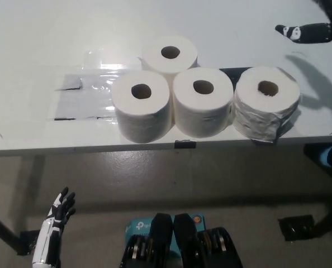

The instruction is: A few rolls of toilet paper are kept infront of the robot and the robot uses its right hand to lift one of the rolls and and places it on top of the other rolls to stack it.

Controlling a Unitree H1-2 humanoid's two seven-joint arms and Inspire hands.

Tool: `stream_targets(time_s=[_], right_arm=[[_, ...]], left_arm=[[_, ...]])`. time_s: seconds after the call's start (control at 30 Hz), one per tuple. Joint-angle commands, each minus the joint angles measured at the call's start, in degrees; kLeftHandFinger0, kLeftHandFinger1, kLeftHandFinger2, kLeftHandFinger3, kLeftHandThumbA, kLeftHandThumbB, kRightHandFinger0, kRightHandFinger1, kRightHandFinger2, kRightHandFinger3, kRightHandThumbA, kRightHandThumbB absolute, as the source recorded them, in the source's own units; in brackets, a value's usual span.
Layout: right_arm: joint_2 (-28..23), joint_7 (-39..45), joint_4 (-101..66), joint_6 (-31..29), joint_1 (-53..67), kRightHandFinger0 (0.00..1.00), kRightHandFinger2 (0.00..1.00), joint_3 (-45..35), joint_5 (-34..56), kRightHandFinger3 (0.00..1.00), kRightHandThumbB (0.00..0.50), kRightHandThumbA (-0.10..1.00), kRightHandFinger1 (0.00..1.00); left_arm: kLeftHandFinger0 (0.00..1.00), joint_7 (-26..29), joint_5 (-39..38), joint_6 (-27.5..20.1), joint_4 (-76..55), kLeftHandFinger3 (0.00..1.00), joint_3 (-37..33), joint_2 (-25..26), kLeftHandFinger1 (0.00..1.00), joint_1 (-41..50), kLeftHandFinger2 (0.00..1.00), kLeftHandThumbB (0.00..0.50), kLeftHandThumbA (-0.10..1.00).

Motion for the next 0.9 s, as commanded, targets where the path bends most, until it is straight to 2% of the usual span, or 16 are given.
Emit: stream_targets(time_s=[0.0,0.1,0.23,0.3,0.4,0.47,0.6,0.7,0.87], right_arm=[[-2.9,21.7,18.2,3.9,-18.3,1.00,1.00,7.3,-2.6,1.00,0.332,0.62,1.00],[-2.5,23.8,21.6,3.0,-20.4,1.00,1.00,9.3,-3.0,1.00,0.342,0.60,1.00],[-1.8,27.0,25.6,2.3,-23.4,1.00,1.00,12.2,-4.2,1.00,0.388,0.74,1.00],[-1.7,28.2,26.4,1.3,-24.3,1.00,1.00,14.4,-5.5,1.00,0.370,0.80,1.00],[-1.3,29.3,26.8,0.5,-25.2,1.00,1.00,16.7,-6.8,1.00,0.439,0.85,1.00],[-1.1,30.9,26.8,-0.3,-25.5,1.00,1.00,17.8,-6.9,1.00,0.431,0.88,1.00],[-0.1,32.6,28.1,-0.6,-26.6,1.00,1.00,20.2,-8.1,1.00,0.457,0.95,1.00],[0.7,33.2,29.5,-0.5,-27.3,1.00,1.00,20.5,-8.0,1.00,0.440,0.93,1.00],[1.8,32.2,32.2,-1.9,-27.7,1.00,1.00,21.3,-9.7,1.00,0.463,0.96,1.00]], left_arm=[[1.00,-0.2,1.9,-3.7,-0.6,1.00,-0.3,2.0,1.00,-1.2,1.00,0.173,1.00],[1.00,-0.2,1.9,-3.9,-0.4,1.00,-0.3,2.0,1.00,-1.0,1.00,0.172,1.00],[1.00,-0.3,2.1,-3.8,-0.1,1.00,-0.4,2.2,1.00,-1.5,1.00,0.177,1.00],[1.00,-0.4,2.0,-3.9,-0.1,1.00,-0.4,2.1,1.00,-1.4,1.00,0.176,1.00],[1.00,-0.4,2.0,-4.2,0.1,1.00,-0.4,2.2,1.00,-1.1,1.00,0.175,1.00],[1.00,-0.4,2.1,-4.9,0.6,1.00,-0.4,2.3,1.00,-1.0,1.00,0.174,1.00],[1.00,-0.6,2.3,-5.1,0.8,1.00,-0.6,2.6,1.00,-0.9,1.00,0.182,1.00],[1.00,-1.0,2.0,-4.9,0.6,1.00,-0.9,2.8,1.00,-1.1,1.00,0.189,1.00],[1.00,-1.1,1.8,-4.9,0.5,1.00,-0.9,3.2,1.00,-1.0,1.00,0.194,1.00]])
